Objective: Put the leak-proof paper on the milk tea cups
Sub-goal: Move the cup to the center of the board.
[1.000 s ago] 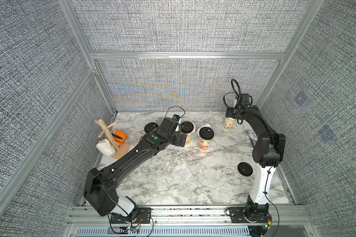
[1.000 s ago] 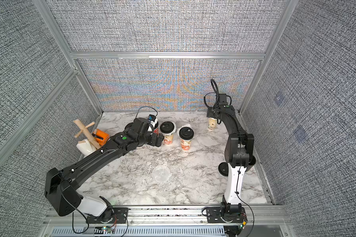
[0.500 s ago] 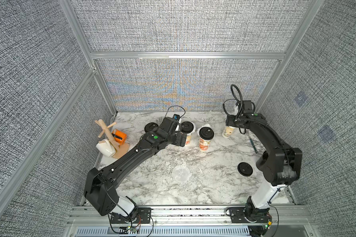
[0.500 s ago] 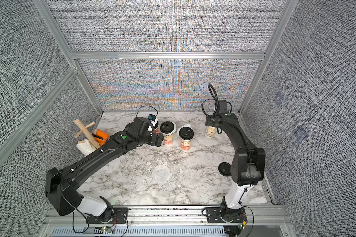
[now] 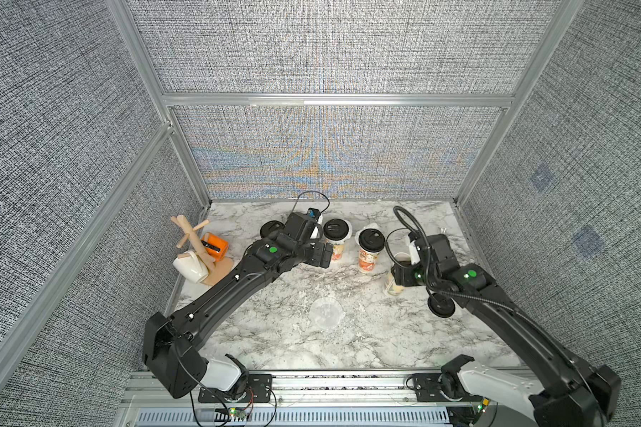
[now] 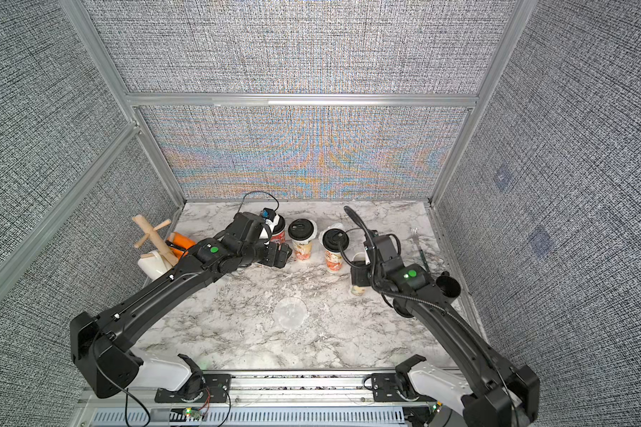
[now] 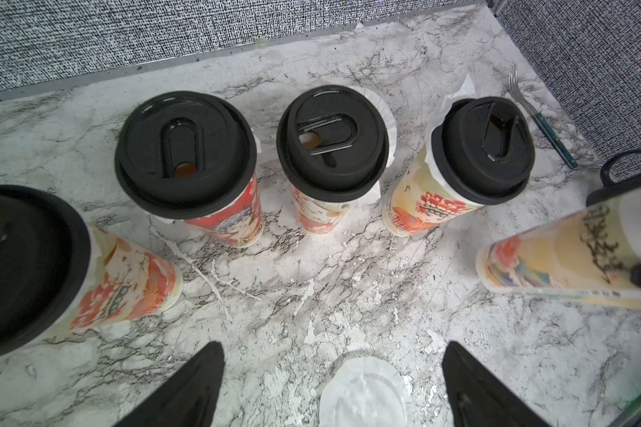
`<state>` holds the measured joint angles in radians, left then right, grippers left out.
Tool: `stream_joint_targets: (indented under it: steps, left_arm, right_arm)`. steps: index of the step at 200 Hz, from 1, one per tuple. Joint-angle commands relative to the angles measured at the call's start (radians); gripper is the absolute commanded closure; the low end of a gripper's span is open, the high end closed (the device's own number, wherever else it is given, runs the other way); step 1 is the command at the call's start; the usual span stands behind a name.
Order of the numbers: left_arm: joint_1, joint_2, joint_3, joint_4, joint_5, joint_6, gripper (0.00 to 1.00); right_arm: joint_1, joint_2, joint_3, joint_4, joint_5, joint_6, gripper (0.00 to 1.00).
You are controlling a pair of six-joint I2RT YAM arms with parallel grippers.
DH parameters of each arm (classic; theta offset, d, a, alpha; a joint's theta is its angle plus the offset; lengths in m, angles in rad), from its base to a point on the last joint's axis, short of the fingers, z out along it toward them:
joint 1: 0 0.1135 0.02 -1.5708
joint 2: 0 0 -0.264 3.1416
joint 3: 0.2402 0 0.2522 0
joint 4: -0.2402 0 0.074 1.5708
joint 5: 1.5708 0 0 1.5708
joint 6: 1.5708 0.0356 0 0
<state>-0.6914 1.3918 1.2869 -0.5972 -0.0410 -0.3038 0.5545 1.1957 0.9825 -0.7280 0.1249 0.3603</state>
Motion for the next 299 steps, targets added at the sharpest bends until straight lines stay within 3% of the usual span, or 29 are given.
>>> stream_joint_targets:
  steps: [1, 35, 94, 136, 180, 216, 262, 299]
  left_arm:
    - [0.000, -0.040, -0.023, -0.036, -0.007, -0.033, 0.06]
    - [0.001, -0.094, -0.087, -0.072, -0.053, -0.078, 0.06]
    - [0.029, -0.139, -0.188, -0.127, -0.073, -0.171, 0.06]
    - [0.054, -0.119, -0.252, -0.175, -0.005, -0.234, 0.06]
    - [0.054, -0.074, -0.350, -0.144, 0.164, -0.289, 0.08]
    - [0.047, 0.040, -0.379, -0.131, 0.306, -0.250, 0.19]
    - [0.025, 0.168, -0.350, -0.117, 0.312, -0.156, 0.28]
    - [0.016, 0.268, -0.339, -0.076, 0.314, -0.161, 0.43]
  right_arm:
    - [0.120, -0.041, -0.017, -0.019, 0.026, 0.135, 0.28]
    - [0.291, 0.019, -0.019, 0.027, 0.092, 0.231, 0.28]
    - [0.358, 0.213, 0.051, 0.098, 0.151, 0.244, 0.25]
    - [0.363, 0.227, 0.044, 0.084, 0.151, 0.244, 0.13]
    - [0.363, 0.201, 0.050, 0.078, 0.160, 0.246, 0.02]
    - [0.364, 0.159, 0.099, 0.087, 0.131, 0.221, 0.02]
    - [0.363, 0.055, 0.162, 0.037, 0.148, 0.210, 0.03]
    - [0.344, -0.053, 0.143, 0.011, 0.196, 0.224, 0.09]
